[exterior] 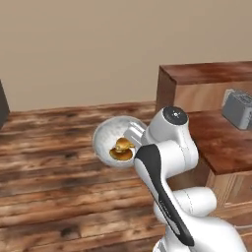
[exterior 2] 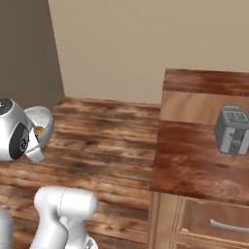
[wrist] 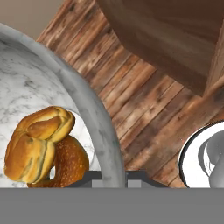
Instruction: Pick up the heated bread from the toaster oven and place it in the bowl. Then move the bread bowl to the dining counter.
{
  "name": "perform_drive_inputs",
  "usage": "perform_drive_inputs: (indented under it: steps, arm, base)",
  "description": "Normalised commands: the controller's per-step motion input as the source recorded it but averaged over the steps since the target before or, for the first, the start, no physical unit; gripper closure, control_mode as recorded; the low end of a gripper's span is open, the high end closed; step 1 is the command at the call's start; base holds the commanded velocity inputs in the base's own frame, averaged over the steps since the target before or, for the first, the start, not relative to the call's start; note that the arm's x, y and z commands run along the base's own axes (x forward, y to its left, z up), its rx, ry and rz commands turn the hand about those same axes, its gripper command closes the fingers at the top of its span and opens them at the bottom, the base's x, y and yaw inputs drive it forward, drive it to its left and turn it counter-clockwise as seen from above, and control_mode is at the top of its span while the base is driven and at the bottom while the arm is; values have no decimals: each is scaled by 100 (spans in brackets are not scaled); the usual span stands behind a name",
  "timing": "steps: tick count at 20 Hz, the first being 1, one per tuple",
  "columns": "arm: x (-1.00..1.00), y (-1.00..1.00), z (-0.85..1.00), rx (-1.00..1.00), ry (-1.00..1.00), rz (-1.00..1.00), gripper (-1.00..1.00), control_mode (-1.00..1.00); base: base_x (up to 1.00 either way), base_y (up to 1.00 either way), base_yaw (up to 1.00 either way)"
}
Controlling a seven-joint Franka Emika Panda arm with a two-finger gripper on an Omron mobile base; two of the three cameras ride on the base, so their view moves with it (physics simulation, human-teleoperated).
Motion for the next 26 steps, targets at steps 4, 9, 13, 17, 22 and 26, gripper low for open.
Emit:
perform_drive_inputs:
  steps: [4,9,13,17,22,26]
  arm:
    - [0,0,0,0,0,0,100,100]
    - [0,0,0,0,0,0,100,100]
    - [0,0,0,0,0,0,100,100]
    - [0,0,0,0,0,0,100,100]
    - [0,0,0,0,0,0,100,100]
    - [0,0,0,0,0,0,100,100]
  base:
    - [100,100,-52]
    - [100,99,-59]
    - [100,95,-61]
    - [100,90,-66]
    - [100,87,-68]
    - [100,91,-67]
